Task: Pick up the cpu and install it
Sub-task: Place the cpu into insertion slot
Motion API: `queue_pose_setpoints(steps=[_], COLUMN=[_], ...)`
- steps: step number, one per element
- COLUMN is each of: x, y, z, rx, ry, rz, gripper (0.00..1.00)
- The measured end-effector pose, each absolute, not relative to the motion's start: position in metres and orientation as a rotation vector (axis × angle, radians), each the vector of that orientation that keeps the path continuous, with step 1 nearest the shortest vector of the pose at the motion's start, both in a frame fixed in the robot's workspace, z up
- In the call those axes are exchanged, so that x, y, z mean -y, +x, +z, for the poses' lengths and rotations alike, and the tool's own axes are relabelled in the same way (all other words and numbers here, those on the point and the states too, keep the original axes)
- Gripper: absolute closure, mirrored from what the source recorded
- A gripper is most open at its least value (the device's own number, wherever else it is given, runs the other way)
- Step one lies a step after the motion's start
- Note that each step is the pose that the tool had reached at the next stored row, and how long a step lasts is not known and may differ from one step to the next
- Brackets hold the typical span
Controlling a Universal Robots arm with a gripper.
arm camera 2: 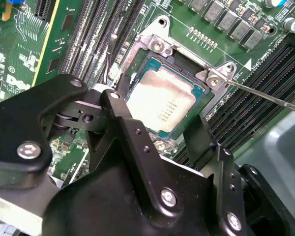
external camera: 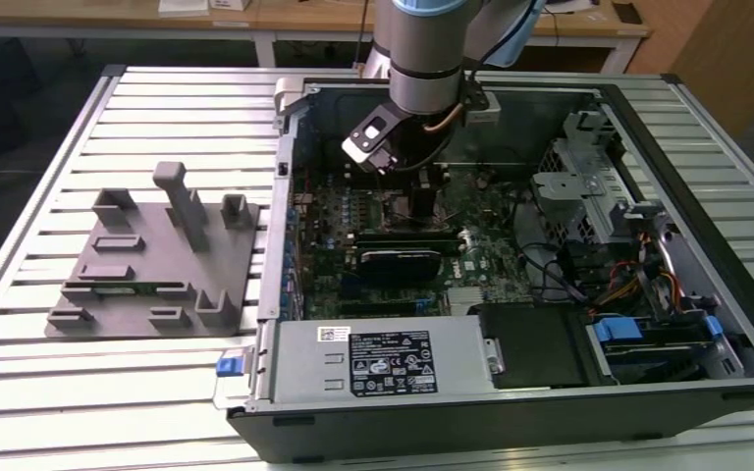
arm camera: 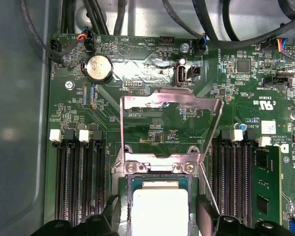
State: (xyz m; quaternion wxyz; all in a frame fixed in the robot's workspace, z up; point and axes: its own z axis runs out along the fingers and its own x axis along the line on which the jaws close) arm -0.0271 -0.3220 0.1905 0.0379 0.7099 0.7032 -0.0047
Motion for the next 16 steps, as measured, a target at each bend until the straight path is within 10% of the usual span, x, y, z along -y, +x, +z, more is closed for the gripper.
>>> queue_pose_setpoints(steps=[16], x=[0.3220], y=[-0.0272], z=[0.1925], rx=[-2.158], ry=[2.178], rz=[-0.014], gripper=[0.37])
